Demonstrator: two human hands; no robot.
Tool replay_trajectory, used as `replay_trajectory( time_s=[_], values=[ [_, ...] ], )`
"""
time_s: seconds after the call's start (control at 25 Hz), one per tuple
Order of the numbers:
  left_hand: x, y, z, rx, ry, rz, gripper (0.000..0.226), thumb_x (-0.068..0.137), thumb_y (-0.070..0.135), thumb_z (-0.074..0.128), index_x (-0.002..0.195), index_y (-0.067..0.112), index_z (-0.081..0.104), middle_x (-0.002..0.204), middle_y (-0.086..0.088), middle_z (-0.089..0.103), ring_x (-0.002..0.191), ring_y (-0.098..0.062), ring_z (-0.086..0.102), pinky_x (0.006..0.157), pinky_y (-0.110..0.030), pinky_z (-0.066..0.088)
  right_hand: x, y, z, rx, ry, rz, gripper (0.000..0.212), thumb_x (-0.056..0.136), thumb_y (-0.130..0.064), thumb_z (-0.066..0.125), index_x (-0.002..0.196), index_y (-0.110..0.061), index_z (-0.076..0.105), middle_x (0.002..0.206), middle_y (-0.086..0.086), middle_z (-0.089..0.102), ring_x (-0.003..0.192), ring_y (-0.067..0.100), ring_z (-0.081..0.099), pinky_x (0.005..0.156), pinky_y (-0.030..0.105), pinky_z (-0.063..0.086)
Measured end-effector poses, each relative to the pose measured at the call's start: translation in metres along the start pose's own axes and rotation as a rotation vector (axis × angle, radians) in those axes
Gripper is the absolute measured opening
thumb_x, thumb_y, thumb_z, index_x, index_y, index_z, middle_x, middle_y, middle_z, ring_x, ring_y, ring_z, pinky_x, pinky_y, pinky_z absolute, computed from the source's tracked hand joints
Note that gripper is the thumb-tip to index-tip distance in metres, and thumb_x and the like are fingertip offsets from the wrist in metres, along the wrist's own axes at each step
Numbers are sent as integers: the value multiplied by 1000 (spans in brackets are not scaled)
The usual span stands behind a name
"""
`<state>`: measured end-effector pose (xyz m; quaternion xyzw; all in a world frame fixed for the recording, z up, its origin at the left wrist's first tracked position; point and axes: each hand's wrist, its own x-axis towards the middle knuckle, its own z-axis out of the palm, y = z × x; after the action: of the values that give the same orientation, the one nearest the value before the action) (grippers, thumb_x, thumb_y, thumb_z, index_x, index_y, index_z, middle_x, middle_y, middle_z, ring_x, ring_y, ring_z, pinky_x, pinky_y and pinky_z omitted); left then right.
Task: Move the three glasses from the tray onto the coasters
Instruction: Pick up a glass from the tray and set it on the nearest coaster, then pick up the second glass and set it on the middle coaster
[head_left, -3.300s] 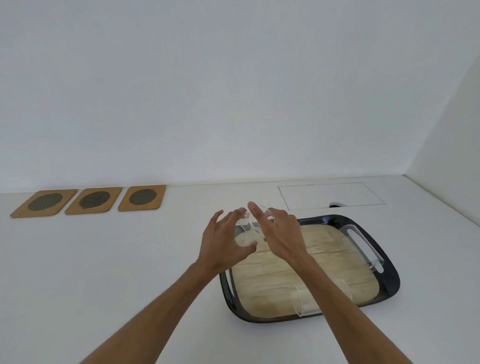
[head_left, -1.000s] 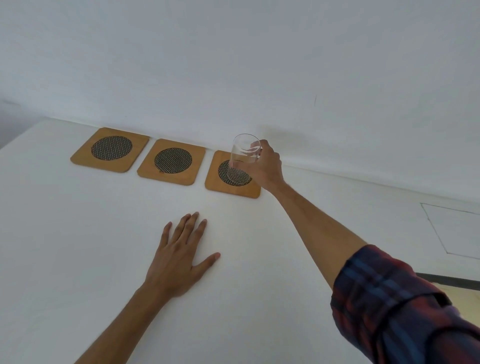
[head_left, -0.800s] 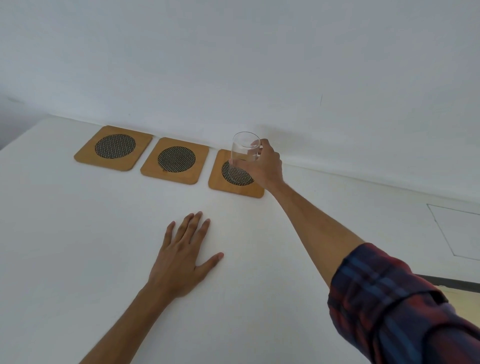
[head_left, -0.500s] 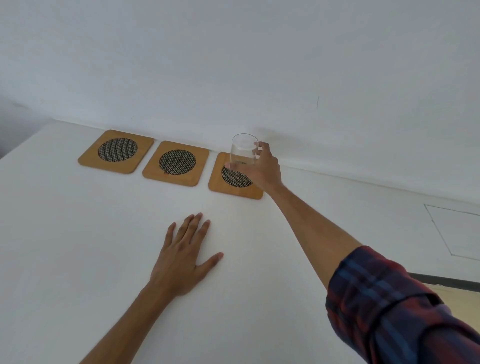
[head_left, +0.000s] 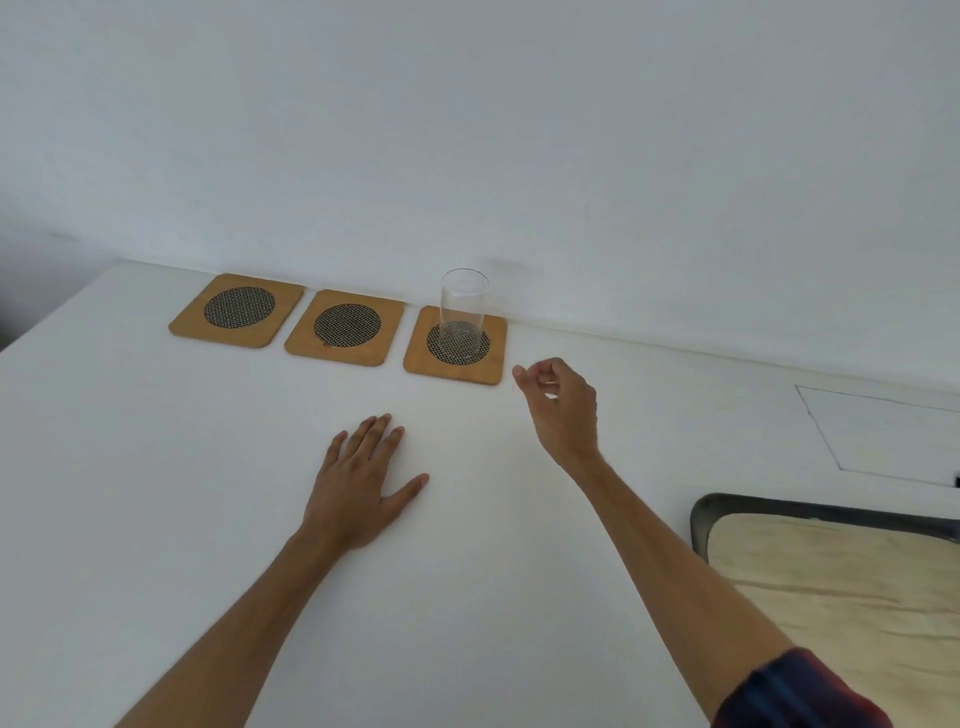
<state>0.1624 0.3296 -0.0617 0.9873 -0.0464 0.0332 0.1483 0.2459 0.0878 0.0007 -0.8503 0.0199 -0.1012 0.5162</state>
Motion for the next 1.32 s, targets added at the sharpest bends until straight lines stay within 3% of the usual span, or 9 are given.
replay_trajectory(
  time_s=[0.2,0.32,0.44,0.76,1.04,1.2,1.32],
  values=[
    [-20,31,-3,5,-23,-70,83,85,60,11,144,10,40,156,-14,33,146,-29,26,118,-46,21,-45,14,-63,-11,-52,-18,14,90,-32,71,81,-22,67,84,-16,73,81,-2,69,72,22,50],
    [-39,61,0,-20,-6,-55,60,93,47,37,134,7,52,149,-16,45,138,-31,40,109,-46,34,-72,22,-106,-4,-49,-13,12,89,-32,72,82,-24,68,85,-15,74,81,1,69,72,21,49],
    [-60,105,6,-84,56,-9,39,88,32,65,119,8,63,139,-11,56,124,-30,55,91,-45,49,-96,29,-150,-71,-101,-35,10,88,-36,71,85,-27,68,86,-16,74,80,0,69,75,26,51],
    [-114,248,15,-286,207,145,31,86,27,70,114,14,64,125,0,65,98,-21,68,69,-33,55,-148,56,-283,-272,-214,-88,21,87,-48,67,103,-34,66,90,-22,71,87,-10,65,75,20,49],
    [-149,367,41,-408,98,318,36,91,40,60,118,16,61,121,2,66,95,-13,66,77,-22,51,-200,133,-397,-541,-166,-30,39,85,-60,60,111,-32,66,95,-19,70,86,-4,66,82,34,56],
    [-159,417,57,-466,-42,362,56,88,61,48,128,22,55,125,6,62,111,-6,57,91,-32,51,-218,167,-439,-382,-239,71,52,66,-81,62,105,-47,61,99,-23,69,95,-7,65,84,24,51],
    [-160,444,70,-438,-128,371,71,80,72,52,135,27,47,134,8,57,118,-8,51,97,-29,42,-221,184,-456,-291,-355,144,70,52,-86,71,110,-50,60,109,-25,67,104,-7,61,83,15,44]
  ],
)
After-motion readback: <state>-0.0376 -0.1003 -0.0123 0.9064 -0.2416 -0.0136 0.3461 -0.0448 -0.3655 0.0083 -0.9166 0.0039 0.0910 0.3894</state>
